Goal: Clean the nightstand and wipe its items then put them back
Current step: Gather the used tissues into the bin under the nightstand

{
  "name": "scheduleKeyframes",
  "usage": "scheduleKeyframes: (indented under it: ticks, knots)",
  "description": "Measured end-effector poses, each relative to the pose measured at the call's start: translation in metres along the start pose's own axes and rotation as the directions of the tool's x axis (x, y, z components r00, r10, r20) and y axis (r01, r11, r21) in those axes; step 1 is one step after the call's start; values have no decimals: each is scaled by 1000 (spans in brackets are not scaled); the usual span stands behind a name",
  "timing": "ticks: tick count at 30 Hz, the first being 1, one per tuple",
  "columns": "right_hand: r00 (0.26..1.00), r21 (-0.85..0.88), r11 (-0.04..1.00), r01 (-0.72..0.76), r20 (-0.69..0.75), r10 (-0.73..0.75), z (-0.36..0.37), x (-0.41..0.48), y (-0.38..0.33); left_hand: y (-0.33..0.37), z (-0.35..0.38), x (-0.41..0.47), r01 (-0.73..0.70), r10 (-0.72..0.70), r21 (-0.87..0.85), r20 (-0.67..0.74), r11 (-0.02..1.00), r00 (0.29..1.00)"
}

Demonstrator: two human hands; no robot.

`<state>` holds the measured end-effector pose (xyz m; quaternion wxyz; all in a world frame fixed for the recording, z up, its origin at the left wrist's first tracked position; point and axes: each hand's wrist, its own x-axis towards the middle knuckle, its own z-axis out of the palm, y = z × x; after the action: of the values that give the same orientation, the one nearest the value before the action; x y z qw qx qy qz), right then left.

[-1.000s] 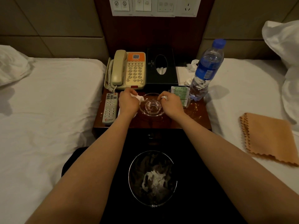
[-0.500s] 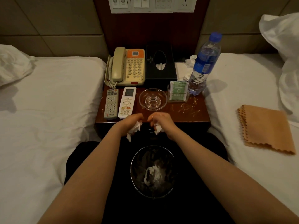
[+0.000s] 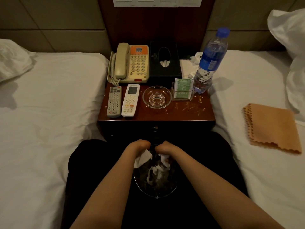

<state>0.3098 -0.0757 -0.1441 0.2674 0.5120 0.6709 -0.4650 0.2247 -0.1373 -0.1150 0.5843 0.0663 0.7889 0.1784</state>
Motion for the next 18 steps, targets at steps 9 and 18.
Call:
scheduleKeyframes:
  ticks: [9,18]
  knots:
    - [995,-92,993,-69,59,75,-7,-2,0,-5,9,9,-50,55,119,-40,992,998]
    - [985,103,991,80,-163,-63,-22,-7,5,4,6,-6,-155,156,107,4,982,988]
